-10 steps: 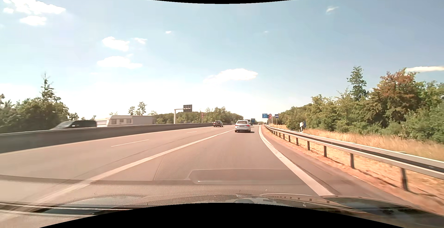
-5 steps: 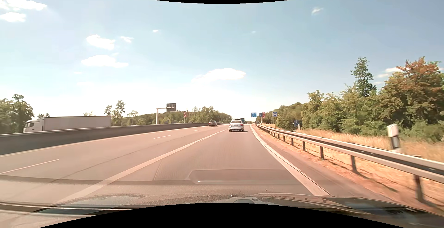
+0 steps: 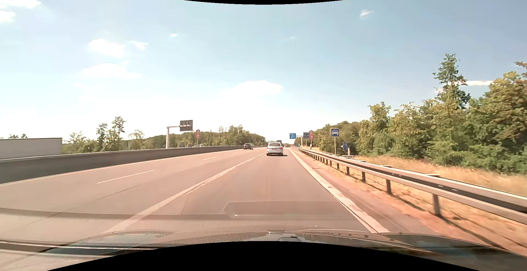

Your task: Follow the waypoints while adhering to traffic rules and regulations

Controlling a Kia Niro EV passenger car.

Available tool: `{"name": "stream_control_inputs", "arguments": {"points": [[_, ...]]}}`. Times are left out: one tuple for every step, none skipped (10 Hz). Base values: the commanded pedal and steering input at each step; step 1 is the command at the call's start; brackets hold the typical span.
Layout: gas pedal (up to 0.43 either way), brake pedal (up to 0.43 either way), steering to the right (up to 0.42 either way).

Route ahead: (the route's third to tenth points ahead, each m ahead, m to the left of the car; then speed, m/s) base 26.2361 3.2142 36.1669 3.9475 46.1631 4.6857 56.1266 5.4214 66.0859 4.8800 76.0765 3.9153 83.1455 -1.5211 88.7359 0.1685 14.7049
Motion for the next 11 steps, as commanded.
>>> {"name": "stream_control_inputs", "arguments": {"points": [[0.331,0.000,0.016],[0.331,0.000,0.010],[0.331,0.000,0.008],[0.331,0.000,0.008],[0.331,0.000,0.007],[0.331,0.000,0.005],[0.331,0.000,0.005],[0.339,0.000,0.005],[0.339,0.000,0.005],[0.339,0.000,0.005],[0.339,0.000,0.004]]}}
